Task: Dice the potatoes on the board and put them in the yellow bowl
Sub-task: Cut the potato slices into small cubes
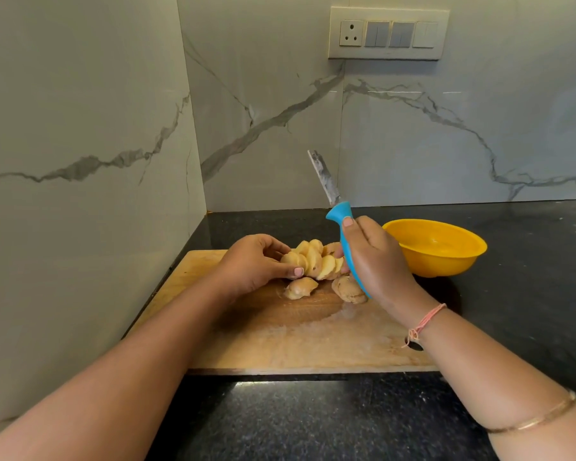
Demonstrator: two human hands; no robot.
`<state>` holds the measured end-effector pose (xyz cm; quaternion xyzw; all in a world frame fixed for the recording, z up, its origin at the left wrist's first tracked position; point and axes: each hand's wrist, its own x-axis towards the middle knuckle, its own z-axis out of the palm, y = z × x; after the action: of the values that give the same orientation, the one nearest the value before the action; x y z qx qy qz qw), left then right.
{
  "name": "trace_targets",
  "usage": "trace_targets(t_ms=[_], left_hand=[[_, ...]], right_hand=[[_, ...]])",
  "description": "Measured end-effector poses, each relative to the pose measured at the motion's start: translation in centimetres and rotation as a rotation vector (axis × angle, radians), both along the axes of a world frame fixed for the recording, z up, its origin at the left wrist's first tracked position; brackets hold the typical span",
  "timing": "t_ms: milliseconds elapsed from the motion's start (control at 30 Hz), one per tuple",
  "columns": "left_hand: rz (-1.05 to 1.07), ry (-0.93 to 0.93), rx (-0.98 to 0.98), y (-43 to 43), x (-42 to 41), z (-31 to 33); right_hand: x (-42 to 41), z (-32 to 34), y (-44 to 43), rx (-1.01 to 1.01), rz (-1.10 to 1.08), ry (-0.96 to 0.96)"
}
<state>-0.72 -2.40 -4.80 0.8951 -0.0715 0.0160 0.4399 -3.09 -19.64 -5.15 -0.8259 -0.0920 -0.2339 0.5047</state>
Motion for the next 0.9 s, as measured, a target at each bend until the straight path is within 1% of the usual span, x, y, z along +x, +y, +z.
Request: trace_targets(t_ms=[167, 400, 500, 567, 667, 800, 900], left_hand=[[0.020, -0.034, -0.023, -0.2, -0.2, -0.2], [0.043, -0.043, -0.093, 0.4, 0.1, -0.6], [0.075, -0.090, -0.003, 0.6, 0.2, -0.4], [0.121, -0.111, 0.030, 0.9, 0.2, -0.1], [0.210, -0.037, 0.076, 1.5, -0.1, 0.5], [0.211, 0.060, 0.203, 2.3, -0.8, 0.7], [0.183, 0.045, 0.274, 2.9, -1.4, 0.7]], right_hand=[[-0.9, 0.0, 1.2, 0.040, 0.194, 0.077], [-2.0, 0.2, 2.3, 0.004, 0.332, 0.203], [-2.0, 0.0, 2.7, -0.085, 0.349, 0.267], [-2.0, -0.1, 2.8, -0.143, 0.313, 0.274], [-2.0, 0.0, 2.8, -0.215, 0.228, 0.249], [-2.2, 0.1, 2.9, -0.208, 0.224, 0.225], [-2.4, 0.3, 3.0, -0.098, 0.324, 0.251]])
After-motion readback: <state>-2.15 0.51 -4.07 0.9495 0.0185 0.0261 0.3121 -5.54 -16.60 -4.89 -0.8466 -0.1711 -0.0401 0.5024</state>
